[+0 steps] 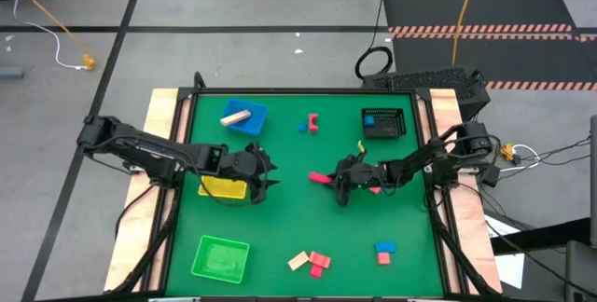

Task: Sort & place blocks by color
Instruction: Put the middle red block into the yellow bin

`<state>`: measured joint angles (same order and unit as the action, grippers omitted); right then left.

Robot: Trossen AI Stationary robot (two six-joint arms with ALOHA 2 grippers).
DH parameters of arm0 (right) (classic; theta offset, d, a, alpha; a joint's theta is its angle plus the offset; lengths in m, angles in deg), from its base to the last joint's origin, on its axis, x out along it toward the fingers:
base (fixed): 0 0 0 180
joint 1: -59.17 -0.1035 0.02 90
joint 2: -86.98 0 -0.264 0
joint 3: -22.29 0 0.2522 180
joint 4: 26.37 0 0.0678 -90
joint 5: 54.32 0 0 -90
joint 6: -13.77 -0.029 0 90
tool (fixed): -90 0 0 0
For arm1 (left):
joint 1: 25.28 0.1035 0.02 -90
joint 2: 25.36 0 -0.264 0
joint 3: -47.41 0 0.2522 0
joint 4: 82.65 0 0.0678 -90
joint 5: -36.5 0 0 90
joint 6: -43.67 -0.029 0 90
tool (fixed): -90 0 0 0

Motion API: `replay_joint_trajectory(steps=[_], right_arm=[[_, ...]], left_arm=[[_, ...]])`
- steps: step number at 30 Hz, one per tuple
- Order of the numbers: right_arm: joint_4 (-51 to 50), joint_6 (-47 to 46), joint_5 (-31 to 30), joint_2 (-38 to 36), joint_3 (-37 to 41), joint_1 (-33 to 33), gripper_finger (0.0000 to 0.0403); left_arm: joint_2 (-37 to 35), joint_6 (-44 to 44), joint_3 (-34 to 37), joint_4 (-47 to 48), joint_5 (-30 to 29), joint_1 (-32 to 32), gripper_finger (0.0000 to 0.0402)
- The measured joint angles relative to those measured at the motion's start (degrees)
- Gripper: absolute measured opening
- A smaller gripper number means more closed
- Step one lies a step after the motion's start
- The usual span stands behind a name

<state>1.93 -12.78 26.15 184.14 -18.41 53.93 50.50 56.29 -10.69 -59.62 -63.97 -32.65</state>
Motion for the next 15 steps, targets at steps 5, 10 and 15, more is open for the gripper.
replay_joint_trajectory(steps=[5,10,15], right_arm=[[9.0,0.4,2.3,-0.1,-0.1,0.1,0.0087],[11.5,4.8,2.4,-0.1,-1.7,-1.2,0.0087],[11.7,10.8,2.2,-0.1,-4.4,-2.9,0.0087]], left_arm=[[1.9,-6.7,0.0,-4.0,0.0,-0.5,0.0218],[3.4,-15.5,0.0,-12.9,0.1,-2.5,0.0219],[4.6,-20.7,0.0,-21.3,0.1,-4.2,0.0218]])
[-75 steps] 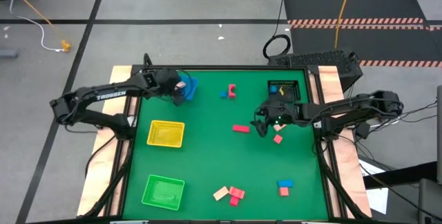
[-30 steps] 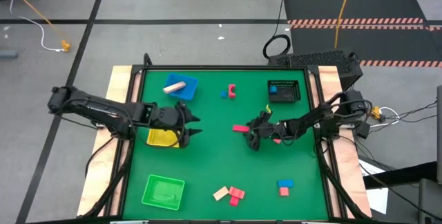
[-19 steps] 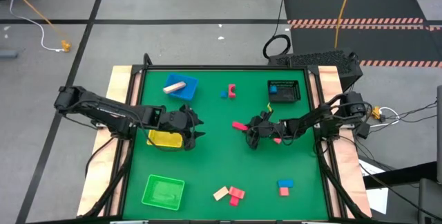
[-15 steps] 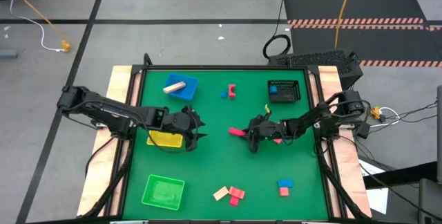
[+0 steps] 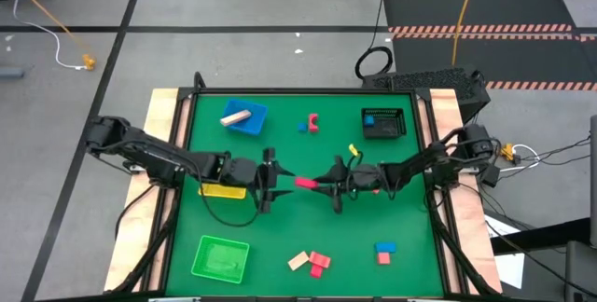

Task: Sort & place blocks by color
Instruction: Put the middle red block into the yellow bin

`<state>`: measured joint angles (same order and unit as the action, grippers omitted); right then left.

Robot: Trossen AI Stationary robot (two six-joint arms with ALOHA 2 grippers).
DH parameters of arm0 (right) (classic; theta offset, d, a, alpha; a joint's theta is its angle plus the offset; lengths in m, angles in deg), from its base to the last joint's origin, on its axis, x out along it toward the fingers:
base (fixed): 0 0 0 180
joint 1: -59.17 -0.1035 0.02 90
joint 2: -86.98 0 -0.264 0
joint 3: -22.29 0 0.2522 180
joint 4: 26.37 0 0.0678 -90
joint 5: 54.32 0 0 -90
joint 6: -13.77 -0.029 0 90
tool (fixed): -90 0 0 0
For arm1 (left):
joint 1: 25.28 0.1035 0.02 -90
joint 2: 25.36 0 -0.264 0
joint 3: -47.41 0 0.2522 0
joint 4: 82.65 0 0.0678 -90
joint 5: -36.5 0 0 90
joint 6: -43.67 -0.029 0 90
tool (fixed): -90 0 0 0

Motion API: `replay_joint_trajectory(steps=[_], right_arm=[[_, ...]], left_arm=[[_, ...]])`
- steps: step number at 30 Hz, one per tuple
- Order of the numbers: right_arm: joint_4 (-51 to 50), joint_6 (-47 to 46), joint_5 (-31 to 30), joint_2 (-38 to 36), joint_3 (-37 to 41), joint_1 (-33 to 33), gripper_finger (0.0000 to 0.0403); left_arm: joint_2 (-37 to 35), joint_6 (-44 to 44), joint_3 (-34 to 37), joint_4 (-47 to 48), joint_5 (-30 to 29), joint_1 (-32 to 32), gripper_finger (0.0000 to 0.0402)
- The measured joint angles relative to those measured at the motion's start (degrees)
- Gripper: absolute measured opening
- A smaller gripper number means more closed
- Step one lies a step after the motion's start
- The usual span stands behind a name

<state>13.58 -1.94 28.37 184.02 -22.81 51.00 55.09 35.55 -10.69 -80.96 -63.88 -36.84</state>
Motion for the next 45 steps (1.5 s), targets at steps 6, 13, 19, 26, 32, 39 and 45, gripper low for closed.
replay_joint_trajectory(steps=[6,13,19,26,32,39,45], right_arm=[[-0.1,8.5,-0.1,0.0,-4.0,-1.1,0.0087],[0.0,17.6,-0.2,0.0,-7.2,-1.4,0.0087],[0.1,20.5,-0.3,0.0,-8.2,-1.4,0.0087],[2.7,22.1,-0.3,0.0,-8.4,-1.8,0.0087],[3.5,22.4,-0.3,0.0,-8.4,-2.1,0.0087],[3.5,22.4,-0.4,-0.1,-8.4,-2.0,0.0087],[3.3,22.5,-0.6,-0.1,-8.4,-2.0,0.01]], left_arm=[[0.0,-0.5,0.0,-3.5,-0.2,-1.3,0.0219],[0.0,2.2,0.0,-3.0,-0.4,-1.8,0.0219],[0.0,1.3,0.0,-1.7,-3.7,-1.9,0.0219],[0.0,2.1,0.0,-1.3,-3.7,-1.9,0.0219],[0.0,2.4,0.0,-1.2,-3.7,-1.9,0.0218],[0.0,2.4,0.0,-1.6,-5.9,-1.9,0.0206],[0.0,1.2,0.0,-1.6,-6.0,-1.9,0.0118]])
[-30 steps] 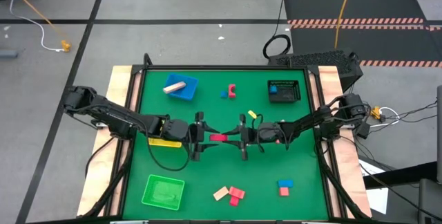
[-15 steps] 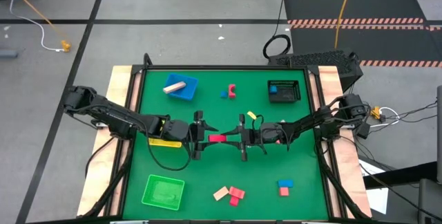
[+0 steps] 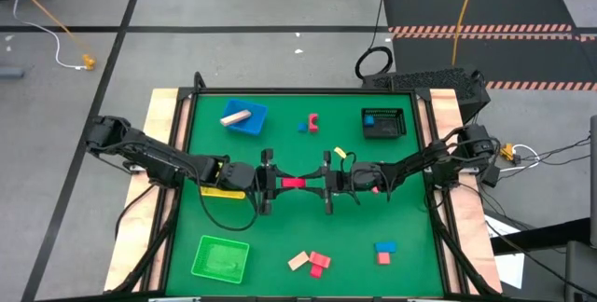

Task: Sort & place blocks by color
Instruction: Put the middle red block into the yellow bin

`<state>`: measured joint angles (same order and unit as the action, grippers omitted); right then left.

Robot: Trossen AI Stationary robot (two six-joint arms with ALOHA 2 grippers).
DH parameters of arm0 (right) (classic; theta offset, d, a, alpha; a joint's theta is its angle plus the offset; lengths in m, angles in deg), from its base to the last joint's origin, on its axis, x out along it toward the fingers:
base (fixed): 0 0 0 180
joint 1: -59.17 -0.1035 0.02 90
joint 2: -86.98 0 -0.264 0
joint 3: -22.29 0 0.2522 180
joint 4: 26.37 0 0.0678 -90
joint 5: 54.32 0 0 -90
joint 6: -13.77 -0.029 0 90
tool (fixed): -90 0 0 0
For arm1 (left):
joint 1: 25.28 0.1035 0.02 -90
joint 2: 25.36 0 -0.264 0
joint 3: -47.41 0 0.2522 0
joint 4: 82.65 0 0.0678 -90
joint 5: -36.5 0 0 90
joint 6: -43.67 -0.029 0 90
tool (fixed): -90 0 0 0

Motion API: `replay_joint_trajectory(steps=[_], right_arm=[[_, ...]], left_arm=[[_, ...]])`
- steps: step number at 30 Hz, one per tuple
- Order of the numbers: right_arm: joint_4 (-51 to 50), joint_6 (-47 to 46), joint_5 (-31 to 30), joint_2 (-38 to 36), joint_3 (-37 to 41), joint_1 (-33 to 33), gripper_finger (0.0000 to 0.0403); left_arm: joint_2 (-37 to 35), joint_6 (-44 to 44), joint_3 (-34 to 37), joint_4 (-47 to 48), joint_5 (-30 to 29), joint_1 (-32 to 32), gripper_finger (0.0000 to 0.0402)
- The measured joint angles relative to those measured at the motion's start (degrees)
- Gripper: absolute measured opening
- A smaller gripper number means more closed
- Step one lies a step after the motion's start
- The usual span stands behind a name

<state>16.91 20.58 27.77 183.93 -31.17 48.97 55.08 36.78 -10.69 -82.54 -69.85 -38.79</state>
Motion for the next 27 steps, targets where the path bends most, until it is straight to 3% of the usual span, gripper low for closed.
replay_joint_trajectory(steps=[5,9,15,20,27], right_arm=[[-0.3,-0.9,-0.3,0.0,0.0,0.0,0.0163],[-2.4,-6.1,-7.2,-0.5,0.0,-0.2,0.0201],[-24.8,-12.7,-10.0,-8.6,0.0,0.0,0.0233],[-42.6,-26.8,-10.0,-18.1,0.0,0.0,0.0234],[-64.4,-46.1,-10.1,-28.7,0.1,0.1,0.0216]], left_arm=[[0.0,0.1,0.0,0.1,-0.2,0.0,0.011],[0.0,1.0,0.0,0.5,-1.9,0.1,0.011],[-0.4,2.7,0.0,5.1,-7.1,0.1,0.011],[-1.3,5.4,0.0,11.5,-10.4,0.4,0.011],[-7.7,24.4,0.0,32.3,-10.7,2.0,0.011]])
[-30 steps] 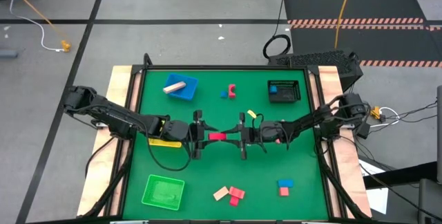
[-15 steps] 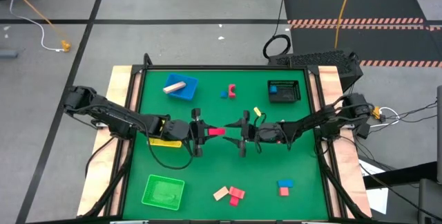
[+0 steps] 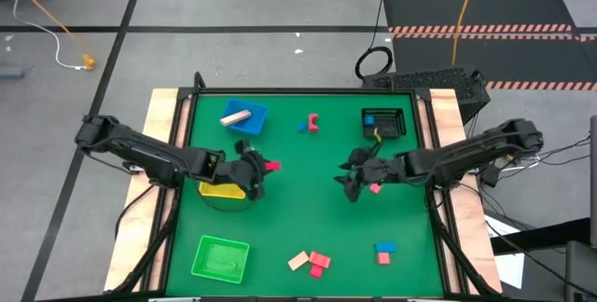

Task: Sort & place blocks by color
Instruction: Put the middle red block into the yellow bin, then put the top brown block into the blue bin

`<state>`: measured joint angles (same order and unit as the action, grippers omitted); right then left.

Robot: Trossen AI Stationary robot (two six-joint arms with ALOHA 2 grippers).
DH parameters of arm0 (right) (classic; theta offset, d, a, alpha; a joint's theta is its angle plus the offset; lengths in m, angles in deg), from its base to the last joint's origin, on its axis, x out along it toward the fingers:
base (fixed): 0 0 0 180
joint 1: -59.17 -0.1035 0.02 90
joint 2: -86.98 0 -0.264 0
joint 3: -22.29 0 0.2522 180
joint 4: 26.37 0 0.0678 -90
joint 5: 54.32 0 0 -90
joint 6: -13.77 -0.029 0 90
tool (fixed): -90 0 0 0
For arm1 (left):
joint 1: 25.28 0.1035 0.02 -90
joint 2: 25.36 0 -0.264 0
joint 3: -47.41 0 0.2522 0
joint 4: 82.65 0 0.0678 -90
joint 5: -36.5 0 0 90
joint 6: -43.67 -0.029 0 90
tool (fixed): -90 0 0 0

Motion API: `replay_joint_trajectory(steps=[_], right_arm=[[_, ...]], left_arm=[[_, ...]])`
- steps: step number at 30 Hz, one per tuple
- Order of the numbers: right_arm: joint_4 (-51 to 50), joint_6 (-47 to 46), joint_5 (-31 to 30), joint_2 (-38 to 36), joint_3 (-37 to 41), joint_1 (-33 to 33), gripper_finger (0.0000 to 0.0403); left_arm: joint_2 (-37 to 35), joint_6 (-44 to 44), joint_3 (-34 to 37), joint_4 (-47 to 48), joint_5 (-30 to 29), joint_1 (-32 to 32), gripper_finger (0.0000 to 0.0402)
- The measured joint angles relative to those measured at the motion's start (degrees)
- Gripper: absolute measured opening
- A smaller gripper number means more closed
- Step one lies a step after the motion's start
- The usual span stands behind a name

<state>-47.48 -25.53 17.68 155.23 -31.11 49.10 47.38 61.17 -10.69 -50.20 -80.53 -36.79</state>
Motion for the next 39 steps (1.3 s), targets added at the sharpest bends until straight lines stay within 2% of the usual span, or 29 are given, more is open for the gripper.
replay_joint_trajectory(steps=[6,11,14,18,23,29,33,39], right_arm=[[-16.0,-12.4,-0.1,-3.7,0.0,2.3,0.0213],[-28.4,-21.2,0.0,-3.8,0.0,4.9,0.0212],[-31.7,-22.9,0.0,-3.9,0.0,5.9,0.0212],[-33.5,-21.8,0.3,-3.9,0.0,7.0,0.0212],[-33.6,-16.9,1.8,-3.9,0.5,8.4,0.0212],[-33.7,-13.3,3.5,-3.8,2.8,10.0,0.0212],[-33.7,-12.1,6.3,-3.8,3.0,11.4,0.0212],[-34.1,-23.7,8.3,-3.8,3.0,14.3,0.0212]], left_arm=[[-5.7,17.7,0.0,21.8,2.2,0.0,0.011],[-6.8,28.0,0.0,32.7,5.0,-0.6,0.011],[-6.7,31.6,0.0,36.9,8.1,-0.9,0.011],[-6.7,35.1,0.0,40.2,11.8,-1.1,0.011],[-6.7,36.8,0.0,40.8,12.1,-1.0,0.0116],[-6.7,40.0,0.0,41.6,12.0,-1.0,0.0213],[-6.7,40.1,0.0,41.6,12.0,-1.0,0.025],[-6.7,42.2,0.0,41.5,12.0,-1.0,0.026]])
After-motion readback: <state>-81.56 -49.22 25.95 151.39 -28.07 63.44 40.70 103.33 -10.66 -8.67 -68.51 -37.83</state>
